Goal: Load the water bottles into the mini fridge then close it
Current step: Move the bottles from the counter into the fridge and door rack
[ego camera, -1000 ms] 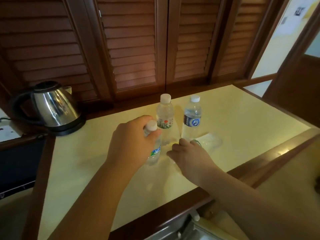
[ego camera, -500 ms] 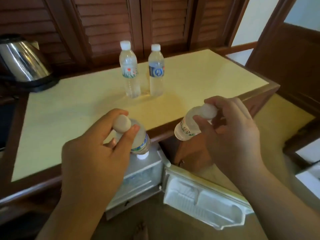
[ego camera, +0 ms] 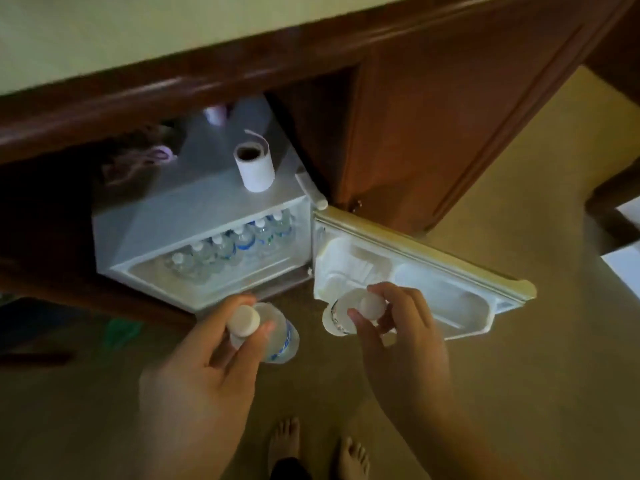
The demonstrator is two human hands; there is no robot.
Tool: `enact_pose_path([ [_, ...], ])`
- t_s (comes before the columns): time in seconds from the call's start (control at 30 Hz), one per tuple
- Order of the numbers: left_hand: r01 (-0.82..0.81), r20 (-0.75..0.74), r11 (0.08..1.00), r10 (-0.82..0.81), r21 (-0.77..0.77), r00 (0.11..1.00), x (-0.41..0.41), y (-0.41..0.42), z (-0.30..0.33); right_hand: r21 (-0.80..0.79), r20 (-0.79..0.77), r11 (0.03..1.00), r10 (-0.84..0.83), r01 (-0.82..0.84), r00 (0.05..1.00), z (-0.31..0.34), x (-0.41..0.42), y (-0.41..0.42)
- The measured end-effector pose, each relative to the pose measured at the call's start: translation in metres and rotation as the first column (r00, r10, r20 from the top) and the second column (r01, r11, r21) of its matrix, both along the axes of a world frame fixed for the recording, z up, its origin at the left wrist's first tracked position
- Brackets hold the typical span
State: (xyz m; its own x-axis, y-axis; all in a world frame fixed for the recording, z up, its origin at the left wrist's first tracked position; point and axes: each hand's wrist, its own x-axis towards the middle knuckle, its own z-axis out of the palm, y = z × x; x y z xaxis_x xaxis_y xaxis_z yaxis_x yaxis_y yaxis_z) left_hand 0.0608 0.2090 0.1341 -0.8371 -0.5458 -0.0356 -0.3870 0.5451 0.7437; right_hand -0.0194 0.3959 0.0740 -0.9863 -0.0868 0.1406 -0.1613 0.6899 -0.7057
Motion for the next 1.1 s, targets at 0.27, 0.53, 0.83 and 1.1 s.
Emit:
enact_pose_path([
  [0.27, -0.054, -0.015, 0.988, 0.056, 0.142, 0.998, -0.001, 0.007, -0.204, 0.087, -0.107, 0.99, -0.1, 0.109, 0.989, -0.226, -0.013, -0.011],
  [0.53, 0.023, -0.026, 0.981, -0.018, 0.195, 0.999, 0.002, 0.005, -0.303, 0.098, -0.256, 0.988, -0.089, 0.117, 0.963, -0.322, -0.032, -0.014],
  [0.83, 0.046, -0.039, 0.979, -0.039, 0.201, 0.999, 0.001, 0.005, -0.322, 0.14, -0.283, 0.983, -0.073, 0.117, 0.956, -0.341, -0.063, 0.0],
  [1.1, 0.101, -0.083, 0.975, -0.087, 0.196, 0.993, -0.01, 0.012, -0.321, 0.21, -0.182, 0.968, -0.102, 0.14, 0.978, -0.37, -0.066, 0.023],
])
